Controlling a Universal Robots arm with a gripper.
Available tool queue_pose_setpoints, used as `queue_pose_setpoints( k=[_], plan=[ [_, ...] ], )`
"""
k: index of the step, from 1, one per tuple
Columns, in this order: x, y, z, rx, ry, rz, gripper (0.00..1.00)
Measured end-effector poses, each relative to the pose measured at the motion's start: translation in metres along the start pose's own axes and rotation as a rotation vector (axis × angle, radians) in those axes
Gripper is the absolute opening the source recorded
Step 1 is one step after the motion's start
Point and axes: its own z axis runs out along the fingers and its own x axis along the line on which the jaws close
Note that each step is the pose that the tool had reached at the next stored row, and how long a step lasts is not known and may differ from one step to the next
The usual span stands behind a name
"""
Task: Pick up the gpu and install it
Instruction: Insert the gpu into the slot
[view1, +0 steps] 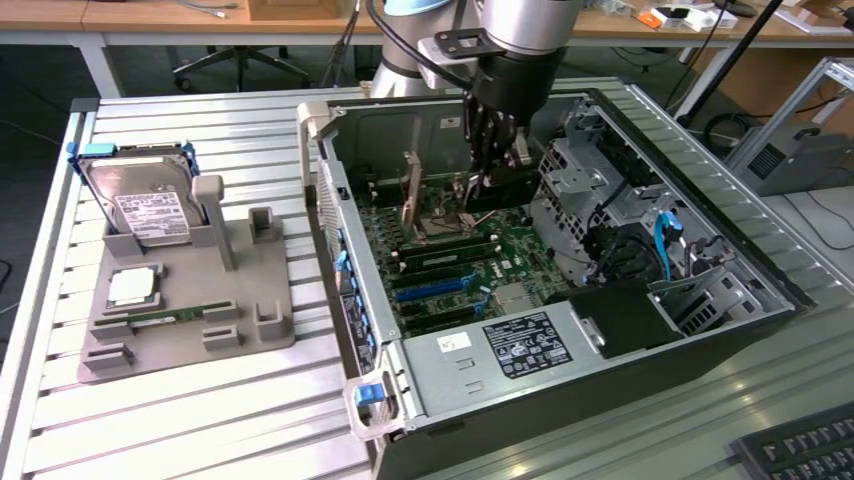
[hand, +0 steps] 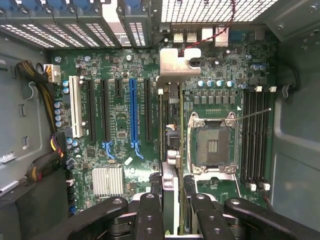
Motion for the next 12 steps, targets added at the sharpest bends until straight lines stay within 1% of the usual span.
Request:
queue_pose_setpoints(
  k=[12],
  plan=[
    [0.0001, 0.0002, 0.0022, 0.0, 0.0, 0.0, 0.27]
  ],
)
